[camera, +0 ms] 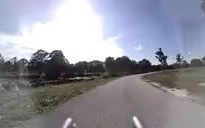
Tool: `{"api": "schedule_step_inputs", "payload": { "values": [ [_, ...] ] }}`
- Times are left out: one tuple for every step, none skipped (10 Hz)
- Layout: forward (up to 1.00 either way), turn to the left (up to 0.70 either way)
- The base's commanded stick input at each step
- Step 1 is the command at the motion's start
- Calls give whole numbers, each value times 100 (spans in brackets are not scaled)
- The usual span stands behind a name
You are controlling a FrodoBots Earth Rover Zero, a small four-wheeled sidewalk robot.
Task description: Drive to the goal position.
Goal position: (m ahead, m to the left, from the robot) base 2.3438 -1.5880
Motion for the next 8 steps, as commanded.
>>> {"api": "schedule_step_inputs", "payload": {
  "values": [
    [70,0],
    [70,0],
    [70,0],
    [70,0],
    [70,0],
    [70,0],
    [70,0],
    [70,0]
  ]
}}
